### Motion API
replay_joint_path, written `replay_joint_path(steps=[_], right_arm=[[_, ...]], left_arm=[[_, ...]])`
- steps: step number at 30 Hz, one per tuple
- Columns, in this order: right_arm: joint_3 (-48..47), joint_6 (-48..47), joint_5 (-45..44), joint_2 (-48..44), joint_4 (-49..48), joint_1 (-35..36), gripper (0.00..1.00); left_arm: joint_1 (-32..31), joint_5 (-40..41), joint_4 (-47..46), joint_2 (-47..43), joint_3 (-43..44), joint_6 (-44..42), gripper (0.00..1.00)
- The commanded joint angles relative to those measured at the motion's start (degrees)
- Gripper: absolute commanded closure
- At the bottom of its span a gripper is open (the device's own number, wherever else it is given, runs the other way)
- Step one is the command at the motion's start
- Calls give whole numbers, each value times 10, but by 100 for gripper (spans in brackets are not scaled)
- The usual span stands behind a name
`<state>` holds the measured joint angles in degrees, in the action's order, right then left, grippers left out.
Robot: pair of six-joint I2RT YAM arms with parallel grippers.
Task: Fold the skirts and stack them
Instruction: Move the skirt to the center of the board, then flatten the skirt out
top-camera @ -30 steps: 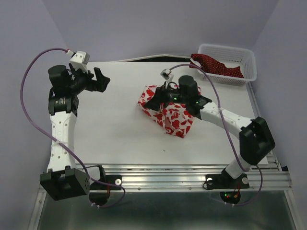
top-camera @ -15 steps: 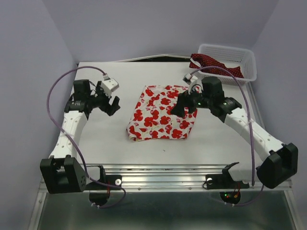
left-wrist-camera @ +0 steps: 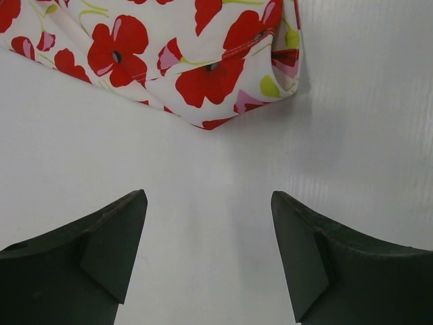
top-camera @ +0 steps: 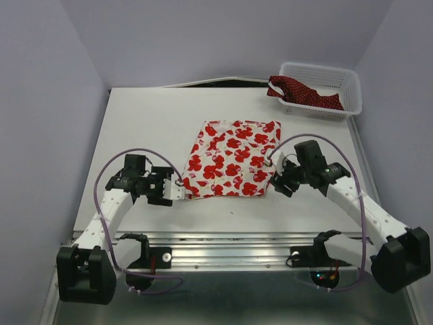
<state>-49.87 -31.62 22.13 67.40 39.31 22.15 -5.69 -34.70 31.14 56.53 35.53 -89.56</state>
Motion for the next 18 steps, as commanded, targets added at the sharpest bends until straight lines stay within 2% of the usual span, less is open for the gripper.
replay_joint_path(steps=[1, 4, 6, 13, 18], right_arm=[[82, -293, -3, -87, -100, -2, 38], [145, -432, 61, -114, -184, -2, 41], [149, -480, 105, -102, -197, -2, 43], [82, -643, 171, 45, -176, -2, 43], [89, -766, 179, 78, -137, -2, 43]], left_arm=[[-3, -19, -5, 14, -20, -105, 14], [-5, -30, -12, 35, -11, -92, 14], [-5, -33, -13, 46, -3, -79, 14], [-5, -63, -33, 61, 20, 3, 13], [-5, -56, -35, 87, 29, 24, 11]])
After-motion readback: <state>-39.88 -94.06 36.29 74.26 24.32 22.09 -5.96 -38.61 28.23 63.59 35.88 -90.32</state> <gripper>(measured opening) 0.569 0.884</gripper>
